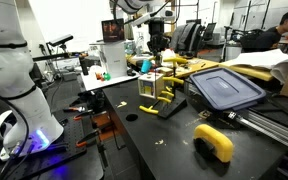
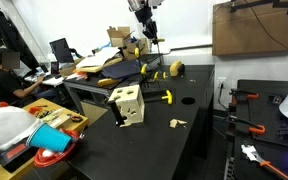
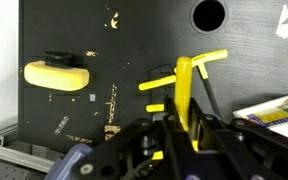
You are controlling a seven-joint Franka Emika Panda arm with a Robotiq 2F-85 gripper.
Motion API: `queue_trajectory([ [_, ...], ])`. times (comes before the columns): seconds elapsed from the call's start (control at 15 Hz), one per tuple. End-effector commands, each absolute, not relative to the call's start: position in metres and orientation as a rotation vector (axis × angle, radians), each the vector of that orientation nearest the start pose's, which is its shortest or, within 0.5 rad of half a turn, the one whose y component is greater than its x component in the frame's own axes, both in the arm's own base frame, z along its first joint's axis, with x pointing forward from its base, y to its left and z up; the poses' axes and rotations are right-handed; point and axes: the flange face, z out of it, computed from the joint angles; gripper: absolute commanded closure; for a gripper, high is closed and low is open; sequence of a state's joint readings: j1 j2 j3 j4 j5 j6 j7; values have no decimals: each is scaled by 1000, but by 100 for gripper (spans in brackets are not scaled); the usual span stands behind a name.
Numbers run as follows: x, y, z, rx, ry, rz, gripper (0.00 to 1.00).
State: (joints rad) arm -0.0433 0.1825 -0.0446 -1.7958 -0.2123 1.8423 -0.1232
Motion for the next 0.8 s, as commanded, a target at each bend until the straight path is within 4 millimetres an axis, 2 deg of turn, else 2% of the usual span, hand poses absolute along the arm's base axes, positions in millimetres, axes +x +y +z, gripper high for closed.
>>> queue_trajectory([
  [0.0,594,-59,449,-3252,-211,329,96],
  [0.27,602,-54,456,-3194,-236,291,96],
  [0.73,630,-54,458,-3233,-200,225,96],
])
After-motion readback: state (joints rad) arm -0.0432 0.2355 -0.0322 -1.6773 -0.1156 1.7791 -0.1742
